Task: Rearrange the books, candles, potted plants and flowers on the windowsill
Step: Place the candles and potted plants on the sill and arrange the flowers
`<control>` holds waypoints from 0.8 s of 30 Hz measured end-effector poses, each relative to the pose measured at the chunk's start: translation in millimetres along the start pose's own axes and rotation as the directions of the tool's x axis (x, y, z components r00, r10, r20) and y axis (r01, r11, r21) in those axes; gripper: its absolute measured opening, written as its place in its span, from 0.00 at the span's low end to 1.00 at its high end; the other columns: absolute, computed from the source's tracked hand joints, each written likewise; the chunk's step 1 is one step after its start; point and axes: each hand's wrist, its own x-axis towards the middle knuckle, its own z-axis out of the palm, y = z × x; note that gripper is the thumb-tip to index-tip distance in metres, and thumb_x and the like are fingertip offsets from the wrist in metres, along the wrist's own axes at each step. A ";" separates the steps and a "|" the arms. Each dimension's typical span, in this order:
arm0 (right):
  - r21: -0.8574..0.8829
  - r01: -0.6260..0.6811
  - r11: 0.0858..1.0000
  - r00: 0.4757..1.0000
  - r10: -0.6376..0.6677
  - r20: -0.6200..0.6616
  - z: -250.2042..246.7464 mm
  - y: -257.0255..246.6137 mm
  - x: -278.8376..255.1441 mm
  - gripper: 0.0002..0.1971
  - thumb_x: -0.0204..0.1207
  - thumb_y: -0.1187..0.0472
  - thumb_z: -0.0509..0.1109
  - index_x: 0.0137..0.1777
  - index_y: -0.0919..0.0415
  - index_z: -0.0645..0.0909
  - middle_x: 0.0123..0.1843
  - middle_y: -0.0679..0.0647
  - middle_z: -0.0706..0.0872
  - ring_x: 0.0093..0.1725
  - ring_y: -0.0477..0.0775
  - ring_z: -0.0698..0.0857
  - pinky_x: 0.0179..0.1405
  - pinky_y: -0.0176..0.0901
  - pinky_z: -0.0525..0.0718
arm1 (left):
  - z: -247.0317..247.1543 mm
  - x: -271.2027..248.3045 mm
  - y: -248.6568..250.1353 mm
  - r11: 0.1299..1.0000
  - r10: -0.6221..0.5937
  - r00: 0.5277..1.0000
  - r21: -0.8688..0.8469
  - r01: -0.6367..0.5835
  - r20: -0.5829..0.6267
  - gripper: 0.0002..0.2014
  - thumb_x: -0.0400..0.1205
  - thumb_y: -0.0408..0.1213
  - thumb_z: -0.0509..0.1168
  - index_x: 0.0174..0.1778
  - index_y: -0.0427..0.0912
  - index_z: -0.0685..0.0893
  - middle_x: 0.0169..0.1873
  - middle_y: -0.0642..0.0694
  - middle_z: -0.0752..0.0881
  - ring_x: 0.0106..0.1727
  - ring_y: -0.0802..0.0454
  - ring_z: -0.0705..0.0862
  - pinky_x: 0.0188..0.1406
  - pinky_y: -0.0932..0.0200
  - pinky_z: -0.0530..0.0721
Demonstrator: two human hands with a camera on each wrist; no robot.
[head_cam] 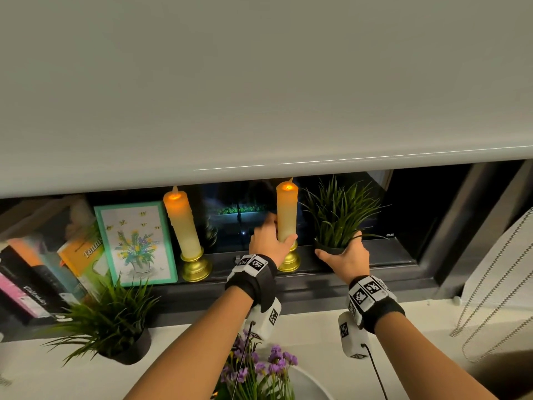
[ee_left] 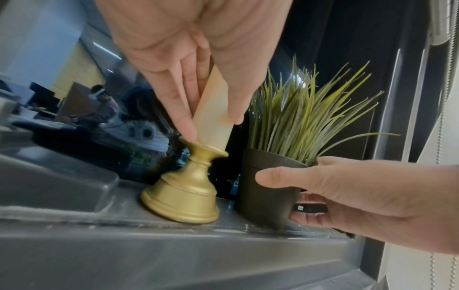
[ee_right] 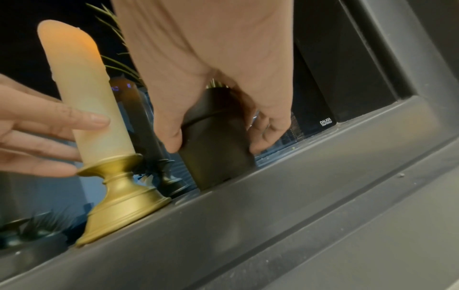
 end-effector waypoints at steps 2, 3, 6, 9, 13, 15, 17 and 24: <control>0.009 -0.011 1.000 1.000 0.011 0.011 3.6 -0.7 -1.5 0.38 0.59 0.55 0.85 0.66 0.59 0.68 0.65 0.60 0.82 0.68 0.63 0.78 0.68 0.52 0.79 | 1.6 -0.4 -2.5 1.000 -0.004 1.000 -0.012 0.004 0.010 0.24 0.72 0.53 0.72 0.58 0.50 0.72 0.53 0.45 0.86 0.54 0.44 0.85 0.56 0.42 0.85; 0.013 -0.017 1.000 1.000 0.016 0.015 4.6 -0.6 -1.8 0.39 0.60 0.55 0.85 0.67 0.59 0.67 0.66 0.60 0.81 0.68 0.63 0.78 0.68 0.52 0.78 | 2.4 -0.8 -4.4 1.000 -0.011 1.000 -0.023 0.012 0.019 0.23 0.71 0.52 0.73 0.57 0.50 0.73 0.53 0.46 0.86 0.53 0.45 0.86 0.55 0.43 0.85; 0.009 -0.049 0.999 0.998 0.049 0.037 3.3 -0.7 -3.9 0.40 0.61 0.57 0.84 0.69 0.59 0.66 0.67 0.61 0.80 0.69 0.64 0.77 0.70 0.53 0.77 | 0.4 -6.3 -7.8 0.998 -0.018 1.000 -0.064 0.019 0.025 0.22 0.71 0.48 0.75 0.56 0.48 0.75 0.52 0.46 0.87 0.51 0.48 0.86 0.55 0.44 0.86; -0.033 -0.087 0.996 0.995 0.088 0.050 0.2 -2.2 -7.6 0.42 0.60 0.59 0.84 0.71 0.62 0.63 0.70 0.63 0.77 0.70 0.65 0.76 0.71 0.56 0.76 | -8.2 -14.4 -12.3 0.998 -0.001 1.000 -0.066 0.001 0.013 0.25 0.71 0.45 0.76 0.62 0.44 0.77 0.56 0.46 0.86 0.55 0.49 0.86 0.57 0.46 0.85; -0.021 -0.166 0.986 0.986 0.165 -0.026 -2.8 -6.2 -17.9 0.49 0.58 0.61 0.85 0.75 0.63 0.57 0.73 0.66 0.69 0.72 0.68 0.72 0.72 0.62 0.73 | -31.3 -28.4 -21.5 0.996 0.041 0.999 -0.084 -0.041 -0.006 0.25 0.73 0.38 0.74 0.65 0.41 0.77 0.56 0.45 0.86 0.51 0.50 0.86 0.55 0.50 0.86; 0.001 -0.155 0.988 0.985 0.154 -0.073 -3.7 -7.4 -30.5 0.47 0.59 0.62 0.84 0.73 0.61 0.58 0.72 0.66 0.68 0.70 0.70 0.72 0.70 0.65 0.74 | -45.8 -40.2 -30.0 0.993 0.063 0.998 -0.096 -0.063 -0.005 0.21 0.74 0.35 0.73 0.63 0.40 0.79 0.52 0.45 0.86 0.44 0.52 0.85 0.51 0.54 0.87; 0.011 -0.108 0.994 0.990 0.109 -0.085 -3.7 -8.5 -46.8 0.43 0.60 0.63 0.83 0.71 0.61 0.60 0.71 0.66 0.69 0.69 0.69 0.73 0.68 0.66 0.75 | -61.5 -55.7 -39.8 0.991 0.095 0.995 -0.095 -0.094 -0.001 0.16 0.75 0.32 0.72 0.59 0.39 0.81 0.48 0.45 0.86 0.39 0.55 0.83 0.46 0.63 0.86; -0.022 0.131 0.991 0.974 -0.125 0.189 9.8 -27.9 -115.5 0.17 0.67 0.65 0.77 0.52 0.59 0.75 0.49 0.61 0.83 0.49 0.59 0.83 0.51 0.50 0.81 | -112.7 -126.9 -75.8 0.974 0.144 0.989 -0.184 -0.134 0.042 0.06 0.76 0.24 0.67 0.47 0.34 0.85 0.34 0.47 0.84 0.29 0.67 0.79 0.32 0.76 0.77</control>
